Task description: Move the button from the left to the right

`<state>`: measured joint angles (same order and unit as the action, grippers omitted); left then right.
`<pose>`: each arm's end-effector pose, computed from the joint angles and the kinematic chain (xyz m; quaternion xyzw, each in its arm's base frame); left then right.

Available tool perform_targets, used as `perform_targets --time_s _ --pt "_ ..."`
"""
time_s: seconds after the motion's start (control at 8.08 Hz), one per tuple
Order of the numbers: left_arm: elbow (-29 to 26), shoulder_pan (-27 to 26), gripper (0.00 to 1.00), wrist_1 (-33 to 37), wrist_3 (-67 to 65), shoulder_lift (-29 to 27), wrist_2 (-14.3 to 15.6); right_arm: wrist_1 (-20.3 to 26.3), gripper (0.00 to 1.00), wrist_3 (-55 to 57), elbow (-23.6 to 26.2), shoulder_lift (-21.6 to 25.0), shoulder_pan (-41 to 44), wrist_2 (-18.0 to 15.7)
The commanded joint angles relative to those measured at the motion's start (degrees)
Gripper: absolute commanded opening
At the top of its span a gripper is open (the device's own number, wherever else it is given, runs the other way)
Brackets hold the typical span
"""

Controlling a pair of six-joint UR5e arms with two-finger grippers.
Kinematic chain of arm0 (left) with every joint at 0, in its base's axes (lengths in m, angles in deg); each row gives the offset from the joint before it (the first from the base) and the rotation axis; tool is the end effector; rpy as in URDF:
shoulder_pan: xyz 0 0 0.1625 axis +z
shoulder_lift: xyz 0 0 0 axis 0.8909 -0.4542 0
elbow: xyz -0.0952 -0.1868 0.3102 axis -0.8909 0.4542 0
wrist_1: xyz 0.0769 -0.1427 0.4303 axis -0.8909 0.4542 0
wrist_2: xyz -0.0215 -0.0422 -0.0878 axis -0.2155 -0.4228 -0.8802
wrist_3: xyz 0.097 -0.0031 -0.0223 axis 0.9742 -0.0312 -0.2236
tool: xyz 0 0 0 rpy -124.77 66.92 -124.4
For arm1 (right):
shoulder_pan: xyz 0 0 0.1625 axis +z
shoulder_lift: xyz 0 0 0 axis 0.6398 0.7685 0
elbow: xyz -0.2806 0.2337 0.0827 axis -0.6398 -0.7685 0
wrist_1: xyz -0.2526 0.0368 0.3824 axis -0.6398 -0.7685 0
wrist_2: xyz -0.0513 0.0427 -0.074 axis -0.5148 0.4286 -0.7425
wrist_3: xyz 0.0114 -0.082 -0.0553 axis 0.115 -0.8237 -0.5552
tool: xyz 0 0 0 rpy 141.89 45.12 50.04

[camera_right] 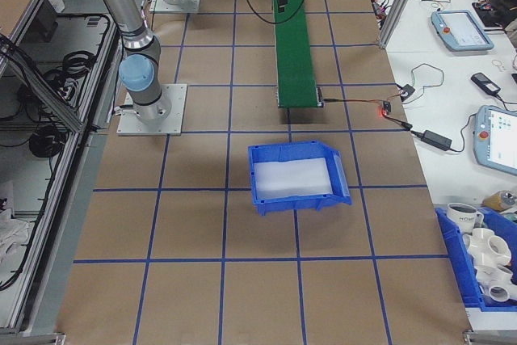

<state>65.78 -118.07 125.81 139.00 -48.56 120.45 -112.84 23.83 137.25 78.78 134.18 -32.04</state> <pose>0.2524 -0.5875 0.3348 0.1753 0.9842 0.0051 0.0239 0.1778 -0.5278 0.4635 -0.1072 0.9925 -0.0565 0.0156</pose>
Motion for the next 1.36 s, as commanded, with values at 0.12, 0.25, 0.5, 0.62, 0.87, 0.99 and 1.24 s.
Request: perform_targets --time_s 0.12,0.25,0.5,0.62,0.87,0.99,1.24 --pt "3.8 -15.1 0.22 0.0 -27.3 3.3 -0.3 0.1 1.0 -0.1 0.1 0.0 -0.1 -0.1" --pt "3.8 -18.4 0.22 -0.1 -35.2 2.6 -0.4 0.1 1.0 0.0 0.1 0.0 0.0 0.0" --pt "3.8 -24.0 0.22 -0.7 -47.4 1.5 -2.0 0.1 1.0 0.0 0.1 0.0 -0.1 0.0" --pt "3.9 -25.7 0.22 -0.8 -50.4 0.6 -4.0 0.1 1.0 0.0 0.1 0.0 -0.1 0.0" --pt "5.3 -28.5 0.22 -1.6 -51.4 -1.2 -3.9 0.3 1.0 -1.0 -0.2 0.4 -0.1 -1.7" --pt "5.8 -28.7 0.22 -3.7 -51.1 -1.8 -3.8 0.5 1.0 -1.4 0.0 0.7 0.1 -2.8" --pt "5.8 -28.7 0.22 -3.8 -48.4 -1.8 -3.4 0.2 1.0 -0.8 -0.6 0.6 0.1 -2.5"
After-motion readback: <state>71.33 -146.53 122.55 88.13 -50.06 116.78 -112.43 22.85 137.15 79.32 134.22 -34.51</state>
